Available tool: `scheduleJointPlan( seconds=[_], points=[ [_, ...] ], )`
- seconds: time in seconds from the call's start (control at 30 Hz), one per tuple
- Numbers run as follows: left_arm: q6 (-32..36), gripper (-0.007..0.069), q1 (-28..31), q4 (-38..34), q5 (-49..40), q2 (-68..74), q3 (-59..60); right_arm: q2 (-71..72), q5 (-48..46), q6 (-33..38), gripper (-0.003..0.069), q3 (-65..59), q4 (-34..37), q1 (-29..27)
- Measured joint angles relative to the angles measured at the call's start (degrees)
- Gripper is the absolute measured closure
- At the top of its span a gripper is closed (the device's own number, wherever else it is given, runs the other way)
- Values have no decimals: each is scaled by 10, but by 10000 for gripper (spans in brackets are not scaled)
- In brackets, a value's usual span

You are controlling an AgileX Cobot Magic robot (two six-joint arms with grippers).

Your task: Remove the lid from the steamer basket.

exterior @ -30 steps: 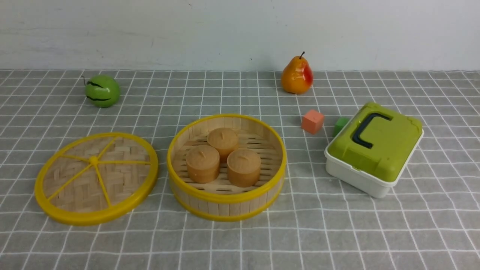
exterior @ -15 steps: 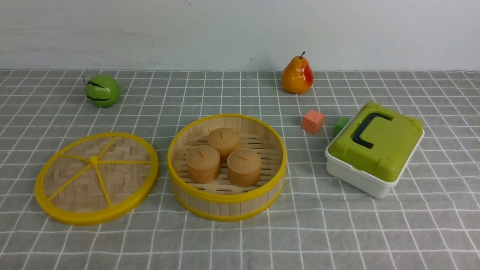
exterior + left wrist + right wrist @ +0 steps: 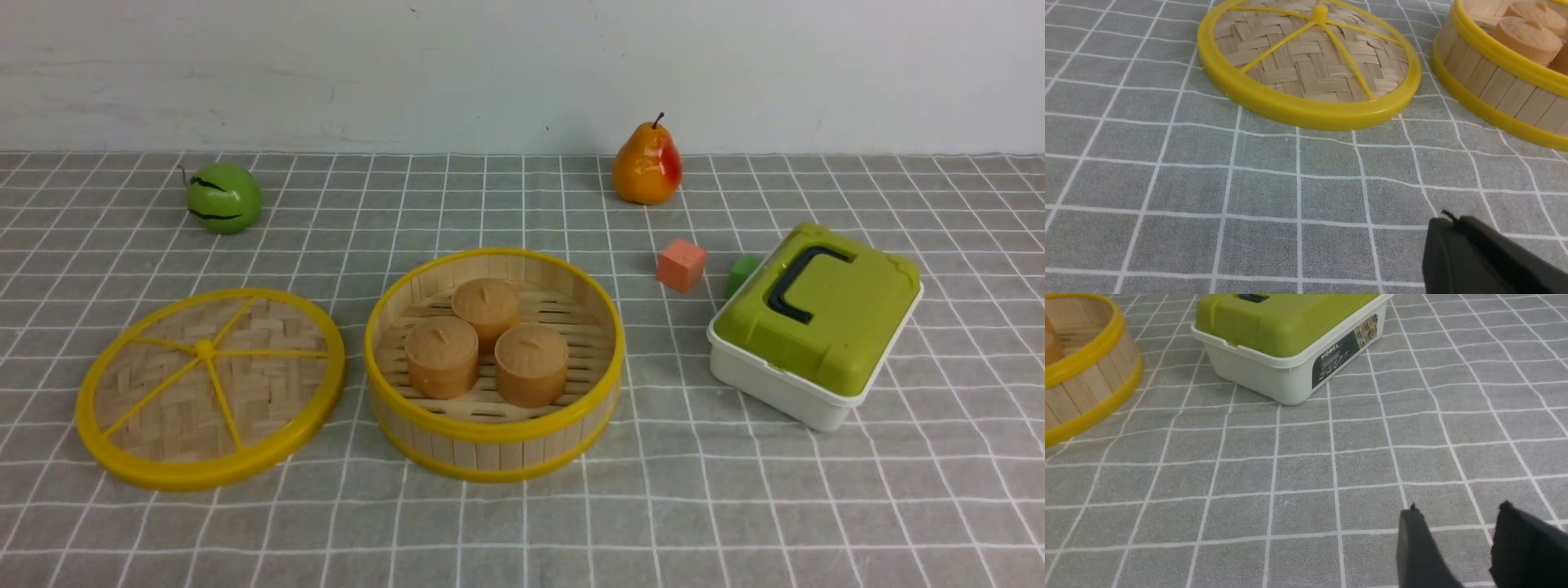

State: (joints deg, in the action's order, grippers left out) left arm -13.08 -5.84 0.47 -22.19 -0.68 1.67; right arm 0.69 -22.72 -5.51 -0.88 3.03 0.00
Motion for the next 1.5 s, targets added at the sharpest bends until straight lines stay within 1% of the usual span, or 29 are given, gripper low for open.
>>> scheduleJointPlan(
  seconds=[1.5],
  points=[
    [0, 607, 0, 0, -2, 0, 0, 0, 0, 0, 418, 0, 0, 0]
  ],
)
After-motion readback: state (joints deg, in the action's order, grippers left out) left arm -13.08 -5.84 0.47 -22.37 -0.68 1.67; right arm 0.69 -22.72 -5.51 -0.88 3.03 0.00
